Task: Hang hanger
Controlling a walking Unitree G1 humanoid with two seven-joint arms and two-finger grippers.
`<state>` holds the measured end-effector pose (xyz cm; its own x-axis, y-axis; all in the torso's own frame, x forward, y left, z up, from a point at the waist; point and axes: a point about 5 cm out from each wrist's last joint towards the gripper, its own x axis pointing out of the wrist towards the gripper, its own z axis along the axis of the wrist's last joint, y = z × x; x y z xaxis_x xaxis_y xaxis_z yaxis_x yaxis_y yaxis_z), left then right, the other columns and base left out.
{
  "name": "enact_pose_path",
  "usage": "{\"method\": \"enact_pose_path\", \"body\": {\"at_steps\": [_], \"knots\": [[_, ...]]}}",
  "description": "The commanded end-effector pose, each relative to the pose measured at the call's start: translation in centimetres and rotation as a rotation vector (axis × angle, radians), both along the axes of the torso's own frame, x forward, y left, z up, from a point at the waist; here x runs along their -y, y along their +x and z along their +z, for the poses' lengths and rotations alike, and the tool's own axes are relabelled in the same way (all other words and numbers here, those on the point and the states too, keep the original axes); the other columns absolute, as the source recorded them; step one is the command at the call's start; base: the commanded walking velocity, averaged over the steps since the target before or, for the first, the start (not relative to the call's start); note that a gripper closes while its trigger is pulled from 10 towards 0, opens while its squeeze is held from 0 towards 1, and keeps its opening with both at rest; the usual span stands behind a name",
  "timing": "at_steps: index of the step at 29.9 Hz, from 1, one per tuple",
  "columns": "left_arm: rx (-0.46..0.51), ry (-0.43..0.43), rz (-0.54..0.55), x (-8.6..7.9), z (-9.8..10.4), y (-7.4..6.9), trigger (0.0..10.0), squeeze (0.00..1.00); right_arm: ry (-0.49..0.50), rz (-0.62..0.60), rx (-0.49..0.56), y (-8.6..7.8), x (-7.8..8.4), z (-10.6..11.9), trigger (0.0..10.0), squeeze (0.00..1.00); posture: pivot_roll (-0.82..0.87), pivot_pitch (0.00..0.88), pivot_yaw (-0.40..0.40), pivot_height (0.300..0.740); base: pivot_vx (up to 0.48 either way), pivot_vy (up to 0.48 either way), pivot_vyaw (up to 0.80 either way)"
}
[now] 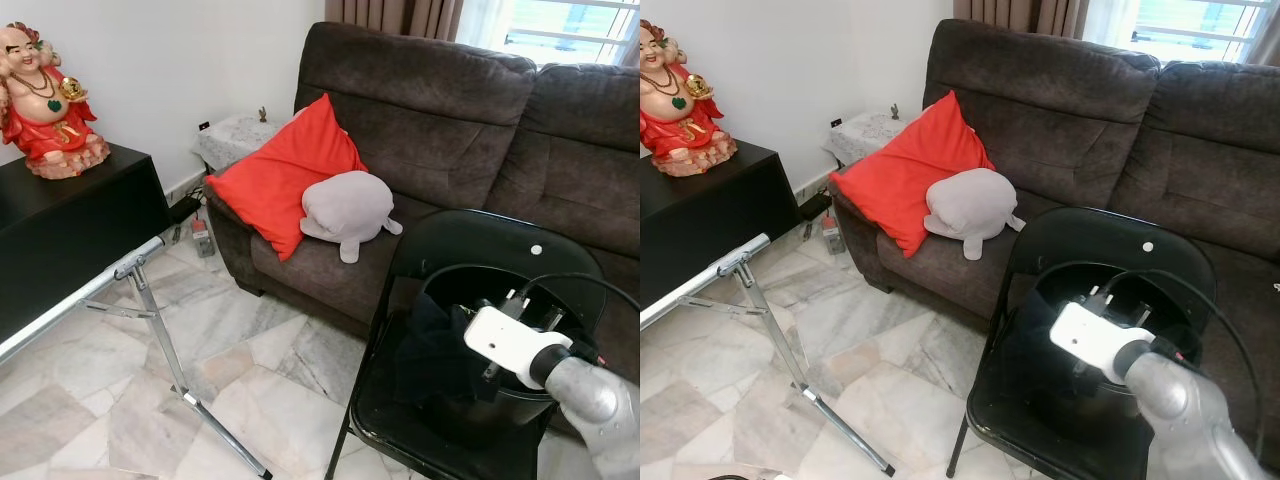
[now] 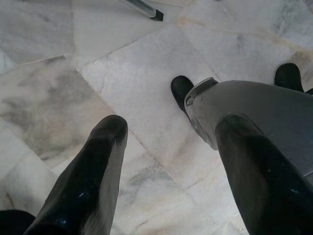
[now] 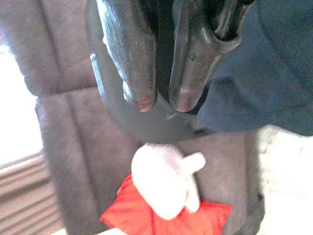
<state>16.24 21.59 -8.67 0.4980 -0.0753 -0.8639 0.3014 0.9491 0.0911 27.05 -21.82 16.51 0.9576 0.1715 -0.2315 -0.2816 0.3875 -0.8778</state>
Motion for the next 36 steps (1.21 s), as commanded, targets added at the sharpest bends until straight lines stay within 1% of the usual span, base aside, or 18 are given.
{"method": "enact_pose_path", "body": {"at_steps": [1, 2, 3, 4, 6, 7, 8, 9, 10, 11, 15, 17, 19, 22, 23, 24, 30, 36], "knots": [[-0.016, 0.007, -0.004, -0.2, -0.1, -0.3, 10.0, 0.0, -0.094, 0.012, 0.041, -1.3, -1.0, -0.6, 10.0, 0.87, -0.1, 0.015, 0.027, 0.74, 0.0, 0.0, 0.0], [-0.016, 0.006, -0.004, -0.2, -0.1, -0.3, 10.0, 0.0, -0.118, 0.016, 0.044, -1.5, -1.1, -0.8, 10.0, 0.87, -0.1, 0.015, 0.028, 0.74, 0.0, 0.0, 0.0], [-0.016, 0.006, -0.004, -0.2, -0.1, -0.3, 10.0, 0.0, -0.143, 0.019, 0.05, -1.9, -1.2, -1.2, 10.0, 1.0, -0.1, 0.016, 0.029, 0.74, 0.0, 0.0, 0.0], [-0.016, 0.007, -0.007, -0.2, -0.1, -0.3, 10.0, 0.0, -0.245, 0.052, 0.062, -2.5, -1.5, -2.0, 10.0, 1.0, -0.1, 0.016, 0.029, 0.74, 0.0, 0.0, 0.0], [-0.017, 0.007, -0.01, -0.2, -0.1, -0.3, 10.0, 0.0, -0.354, 0.101, 0.073, -3.2, -1.8, -2.8, 10.0, 1.0, -0.1, 0.017, 0.029, 0.74, 0.0, 0.0, 0.0], [-0.017, 0.007, -0.009, -0.2, -0.1, -0.3, 10.0, 0.0, -0.366, 0.106, 0.077, -3.5, -1.9, -3.2, 10.0, 1.0, -0.11, 0.016, 0.029, 0.74, 0.0, 0.0, 0.0], [-0.017, 0.007, -0.009, -0.2, -0.1, -0.3, 10.0, 0.0, -0.373, 0.109, 0.055, -4.0, -1.9, -4.3, 10.0, 1.0, -0.11, 0.015, 0.029, 0.74, 0.0, 0.0, 0.0], [-0.017, 0.007, -0.009, -0.2, -0.1, -0.3, 10.0, 0.0, -0.373, 0.109, 0.055, -4.0, -1.9, -4.3, 10.0, 1.0, -0.11, 0.015, 0.029, 0.74, 0.0, 0.0, 0.0], [-0.016, 0.006, -0.011, -0.2, -0.1, -0.2, 10.0, 0.0, -0.396, 0.119, 0.015, -4.5, -1.7, -5.9, 10.0, 1.0, -0.11, 0.014, 0.027, 0.74, 0.0, 0.0, 0.0], [-0.016, 0.005, -0.01, -0.2, -0.1, -0.2, 10.0, 0.0, -0.408, 0.124, -0.005, -4.8, -1.5, -7.0, 10.0, 1.0, -0.1, 0.013, 0.025, 0.74, 0.0, 0.0, 0.0], [-0.014, 0.005, -0.007, -0.2, -0.1, -0.2, 10.0, 0.0, -0.413, 0.115, -0.014, -4.8, -1.3, -7.8, 10.0, 1.0, -0.1, 0.012, 0.022, 0.74, 0.0, 0.0, 0.0], [-0.014, 0.005, -0.005, -0.2, -0.1, -0.2, 10.0, 0.0, -0.429, 0.114, -0.028, -4.7, -1.2, -8.6, 10.0, 1.0, -0.1, 0.011, 0.023, 0.74, 0.0, 0.0, 0.0], [-0.014, 0.005, -0.006, -0.1, -0.1, -0.2, 10.0, 0.0, -0.432, 0.112, -0.05, -4.6, -1.1, -10.0, 10.0, 1.0, -0.1, 0.01, 0.023, 0.74, 0.0, 0.0, 0.0], [-0.013, 0.005, -0.005, -0.1, -0.1, -0.2, 10.0, 0.0, -0.452, 0.111, -0.051, -4.5, -1.2, -11.2, 10.0, 0.99, -0.09, 0.007, 0.022, 0.74, 0.0, 0.0, 0.0], [-0.012, 0.005, -0.003, -0.1, -0.1, -0.2, 10.0, 0.0, -0.457, 0.113, -0.048, -4.4, -1.2, -11.4, 10.0, 0.72, -0.09, 0.006, 0.021, 0.74, 0.0, 0.0, 0.0], [-0.011, 0.005, -0.001, -0.1, -0.1, -0.2, 10.0, 0.0, -0.45, 0.11, -0.041, -4.1, -1.3, -11.7, 10.0, 0.0, -0.09, 0.005, 0.021, 0.74, 0.0, 0.0, 0.0], [-0.011, 0.005, 0.0, -0.1, -0.1, -0.2, 10.0, 0.0, -0.454, 0.115, -0.015, -3.3, -1.4, -11.8, 10.0, 0.0, -0.09, 0.003, 0.021, 0.74, 0.0, 0.0, 0.0], [-0.012, 0.005, -0.002, -0.1, -0.1, -0.3, 10.0, 0.0, -0.478, 0.111, 0.002, -2.7, -0.9, -11.9, 10.0, 0.0, -0.09, 0.001, 0.021, 0.74, 0.0, 0.0, 0.0]]}}
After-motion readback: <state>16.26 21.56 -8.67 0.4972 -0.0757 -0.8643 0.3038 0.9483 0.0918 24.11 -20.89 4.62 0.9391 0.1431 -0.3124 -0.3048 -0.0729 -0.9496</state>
